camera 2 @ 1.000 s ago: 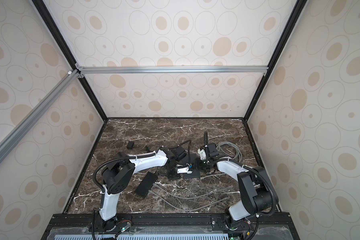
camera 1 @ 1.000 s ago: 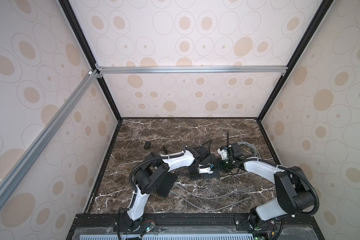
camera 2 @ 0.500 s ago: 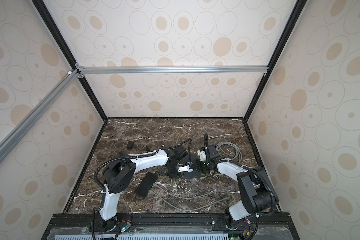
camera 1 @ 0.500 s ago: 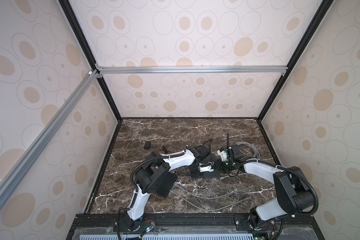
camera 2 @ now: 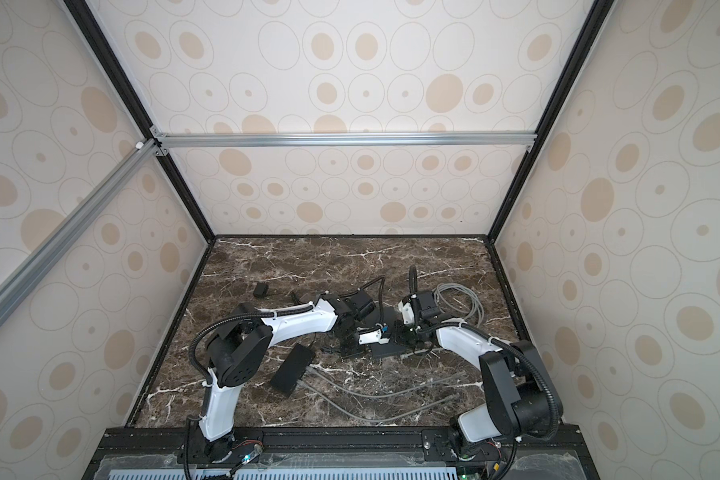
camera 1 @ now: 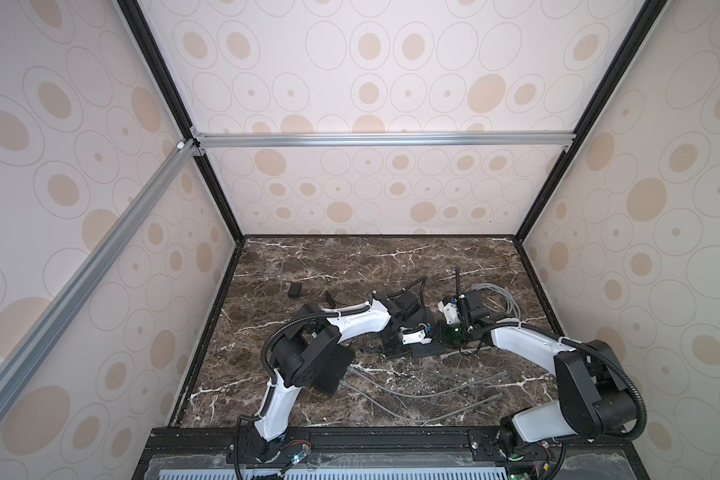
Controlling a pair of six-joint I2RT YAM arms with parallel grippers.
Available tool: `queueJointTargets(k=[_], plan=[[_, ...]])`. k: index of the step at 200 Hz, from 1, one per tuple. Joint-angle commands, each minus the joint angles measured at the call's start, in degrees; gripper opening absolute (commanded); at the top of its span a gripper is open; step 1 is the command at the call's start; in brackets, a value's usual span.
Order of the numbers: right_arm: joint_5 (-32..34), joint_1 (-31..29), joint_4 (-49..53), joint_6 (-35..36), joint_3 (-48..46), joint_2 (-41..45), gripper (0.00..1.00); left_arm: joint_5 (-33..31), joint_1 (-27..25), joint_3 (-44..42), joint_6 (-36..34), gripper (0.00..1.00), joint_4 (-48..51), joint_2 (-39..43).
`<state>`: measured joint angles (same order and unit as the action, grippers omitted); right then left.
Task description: Insert the plug into the switch port
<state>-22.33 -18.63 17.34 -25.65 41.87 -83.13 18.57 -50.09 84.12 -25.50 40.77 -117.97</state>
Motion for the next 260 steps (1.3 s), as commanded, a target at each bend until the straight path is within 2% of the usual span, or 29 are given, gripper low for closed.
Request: queueJointTargets(k=[1,60,93,188,202,226,260], plan=[[4.8,0.0,6.7,3.4,1.6,0.7,0.34,1.5,0.2,0.3,-0.3,0.0,-0.9,0.6],[7.0,0.6,7.1,4.2,1.2,-0.4,0.4,1.7,0.1,0.2,-0.2,0.0,-0.7,0.7],[5.9,0.7,6.7,4.9,1.8,-2.6,0.42,1.9,0.0,0.1,-0.3,0.0,-0.7,0.4],[2.1,0.7,3.6,5.2,1.2,-7.0,0.39,0.4,-0.6,0.4,-0.7,0.0,0.7,-1.6],[3.6,0.7,4.0,5.1,1.4,-6.9,0.39,-1.0,-0.8,0.4,-0.8,0.0,1.1,-1.7],[7.0,0.9,4.8,4.9,1.4,-5.0,0.46,-1.1,-1.0,0.4,-0.8,0.0,1.1,-1.7],[8.6,2.3,6.1,5.7,1.2,-2.7,0.47,-1.0,-1.1,0.8,-0.9,0.0,1.1,-1.9]])
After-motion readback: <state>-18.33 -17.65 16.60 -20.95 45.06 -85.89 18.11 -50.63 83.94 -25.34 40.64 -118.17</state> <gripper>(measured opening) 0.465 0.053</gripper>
